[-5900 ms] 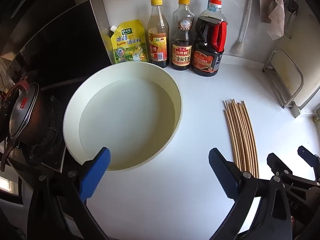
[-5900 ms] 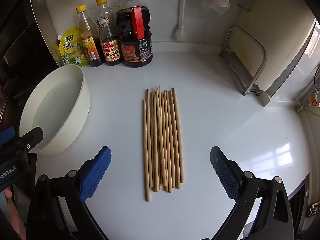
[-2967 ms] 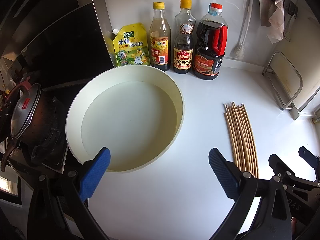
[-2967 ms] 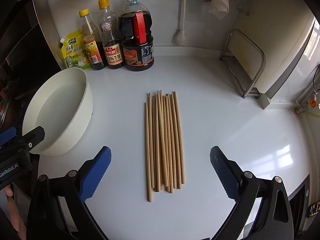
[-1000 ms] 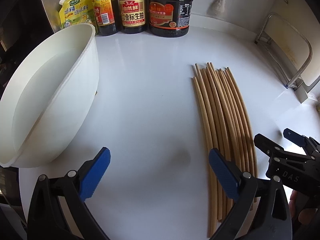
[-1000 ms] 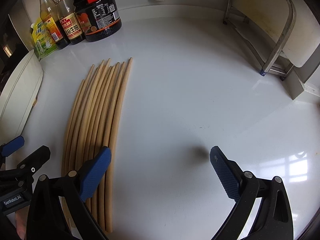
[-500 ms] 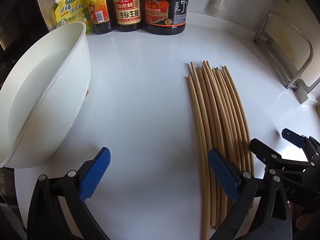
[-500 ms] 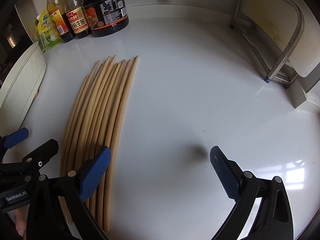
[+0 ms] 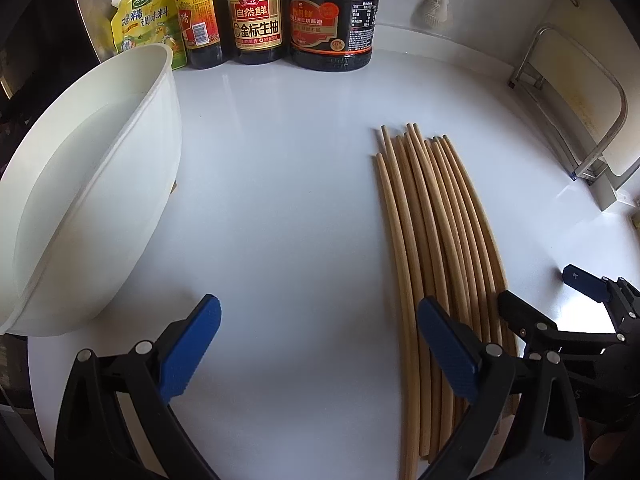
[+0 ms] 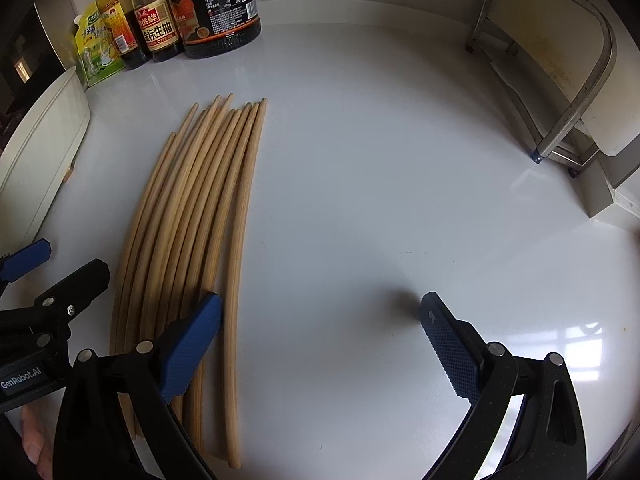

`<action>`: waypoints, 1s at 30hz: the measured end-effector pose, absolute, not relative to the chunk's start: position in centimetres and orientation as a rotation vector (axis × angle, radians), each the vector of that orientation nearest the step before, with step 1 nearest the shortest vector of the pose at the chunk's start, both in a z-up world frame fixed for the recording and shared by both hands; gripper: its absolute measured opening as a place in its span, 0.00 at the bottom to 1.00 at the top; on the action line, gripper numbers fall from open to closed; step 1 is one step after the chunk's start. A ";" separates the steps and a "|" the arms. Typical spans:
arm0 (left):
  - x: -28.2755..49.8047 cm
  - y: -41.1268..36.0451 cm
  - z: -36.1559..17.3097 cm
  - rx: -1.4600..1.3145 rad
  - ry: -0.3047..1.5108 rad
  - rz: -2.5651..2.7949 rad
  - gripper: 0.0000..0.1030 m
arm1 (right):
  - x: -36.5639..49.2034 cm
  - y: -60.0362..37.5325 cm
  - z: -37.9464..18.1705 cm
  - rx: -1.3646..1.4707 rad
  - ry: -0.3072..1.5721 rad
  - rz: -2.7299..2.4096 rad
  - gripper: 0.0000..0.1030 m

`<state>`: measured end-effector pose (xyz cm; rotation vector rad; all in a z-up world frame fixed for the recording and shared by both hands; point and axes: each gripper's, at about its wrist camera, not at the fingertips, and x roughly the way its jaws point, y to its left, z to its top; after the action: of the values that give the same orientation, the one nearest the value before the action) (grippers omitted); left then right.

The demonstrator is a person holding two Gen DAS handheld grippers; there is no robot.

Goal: Organize utensils
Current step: 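Move the right tool to the chopstick bundle and grasp one wooden chopstick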

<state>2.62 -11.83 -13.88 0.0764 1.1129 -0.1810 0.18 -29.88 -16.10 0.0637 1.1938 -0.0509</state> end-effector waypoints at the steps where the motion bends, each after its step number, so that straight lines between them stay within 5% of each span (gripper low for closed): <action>1: 2.6 -11.8 -13.8 0.076 1.112 -0.182 0.94 | 0.2 -29.9 -16.1 0.066 1.192 -0.055 0.92; 30: 2.5 -12.4 -15.3 0.165 1.131 -0.121 0.93 | -0.3 -31.5 -16.1 0.062 1.141 -0.063 0.91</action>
<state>2.48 -12.39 -15.31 0.1647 1.1313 -0.1209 -0.34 -31.50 -16.08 0.0621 1.1414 -0.0628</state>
